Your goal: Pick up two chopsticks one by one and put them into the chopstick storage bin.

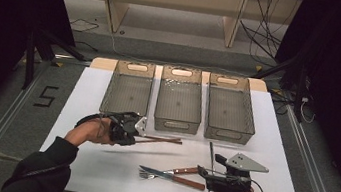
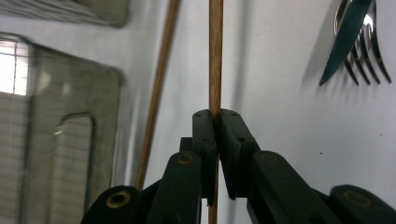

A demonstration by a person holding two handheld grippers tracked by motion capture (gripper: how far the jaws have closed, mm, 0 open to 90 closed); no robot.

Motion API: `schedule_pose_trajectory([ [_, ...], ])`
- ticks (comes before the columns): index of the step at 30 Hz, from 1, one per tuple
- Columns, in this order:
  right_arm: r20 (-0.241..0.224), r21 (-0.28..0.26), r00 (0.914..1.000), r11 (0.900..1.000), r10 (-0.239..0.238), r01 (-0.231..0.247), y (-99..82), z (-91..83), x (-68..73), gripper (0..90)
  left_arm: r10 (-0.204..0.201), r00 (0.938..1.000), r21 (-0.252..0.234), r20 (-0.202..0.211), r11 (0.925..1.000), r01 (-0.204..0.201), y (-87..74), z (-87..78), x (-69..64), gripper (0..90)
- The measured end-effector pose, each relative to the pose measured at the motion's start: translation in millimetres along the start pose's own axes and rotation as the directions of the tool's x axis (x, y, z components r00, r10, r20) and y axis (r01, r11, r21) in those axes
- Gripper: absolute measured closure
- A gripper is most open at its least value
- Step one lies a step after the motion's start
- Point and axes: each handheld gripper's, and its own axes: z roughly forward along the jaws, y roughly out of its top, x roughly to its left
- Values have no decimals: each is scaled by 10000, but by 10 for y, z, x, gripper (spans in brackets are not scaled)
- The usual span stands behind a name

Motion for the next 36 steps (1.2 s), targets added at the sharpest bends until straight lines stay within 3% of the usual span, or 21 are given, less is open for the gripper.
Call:
schedule_pose_trajectory([
  [3, -28, -58, 10000, 10000, -13, 13, 2, -4, -1, 251, -674, 9976, -424, -181, 9969, 666, -23, -126, 97, 844],
  [5, -36, -124, 10000, 9999, 34, -34, 3, -9, -4, 251, -1206, 9924, -759, -259, 9901, 1183, -37, -200, 154, 844],
  [8, -56, -189, 10000, 9998, 65, -66, 4, -13, -8, 251, -2062, 9774, -1134, -474, 9732, 1999, -46, -319, 255, 844],
  [10, -39, -196, 10000, 9998, 42, -43, 5, -14, -6, 250, -2610, 9634, -1345, -603, 9585, 2513, -54, -396, 341, 844],
  [11, -43, -209, 10000, 9998, 32, -33, 5, -15, -5, 249, -2948, 9531, -1527, -684, 9472, 2820, -61, -434, 391, 844],
  [12, -53, -234, 10000, 9997, 26, -27, 6, -17, -3, 248, -3119, 9472, -1615, -742, 9411, 2972, -65, -456, 423, 844],
  [16, -73, -291, 10000, 9996, 36, -38, 7, -22, 0, 246, -3981, 9124, -2058, -950, 9046, 3732, -88, -535, 581, 844],
  [19, -57, -286, 10000, 9996, 18, -20, 5, -23, -4, 246, -4322, 8925, -2138, -1291, 8910, 4006, -68, -580, 670, 844],
  [21, -57, -295, 10000, 9996, 19, -21, 6, -22, -8, 246, -4429, 8842, -2210, -1483, 8863, 4069, -58, -601, 727, 845],
  [25, -71, -329, 10000, 9995, 21, -23, 6, -26, -7, 246, -4761, 8588, -2335, -1893, 8713, 4316, -69, -612, 876, 844],
  [29, -79, -330, 10000, 9995, 28, -31, 5, -27, -8, 245, -5201, 8298, -2691, -2023, 8442, 4636, -106, -587, 990, 844],
  [30, -86, -332, 10000, 9994, 24, -27, 5, -26, -8, 246, -5341, 8213, -2823, -2005, 8343, 4736, -115, -578, 1011, 844],
  [31, -90, -327, 10000, 9995, 36, -39, 5, -26, -7, 246, -5436, 8149, -2947, -2011, 8269, 4789, -125, -569, 1030, 844],
  [33, -102, -318, 9999, 9995, 23, -27, 4, -23, -9, 246, -5541, 8071, -3029, -2041, 8197, 4861, -141, -554, 1067, 844],
  [34, -102, -318, 9999, 9995, 23, -27, 4, -23, -9, 246, -5660, 7977, -3112, -2081, 8115, 4946, -151, -550, 1086, 844],
  [36, -104, -297, 9999, 9996, 30, -33, 4, -19, -9, 245, -5873, 7848, -3299, -1978, 7938, 5109, -175, -531, 1128, 844],
])
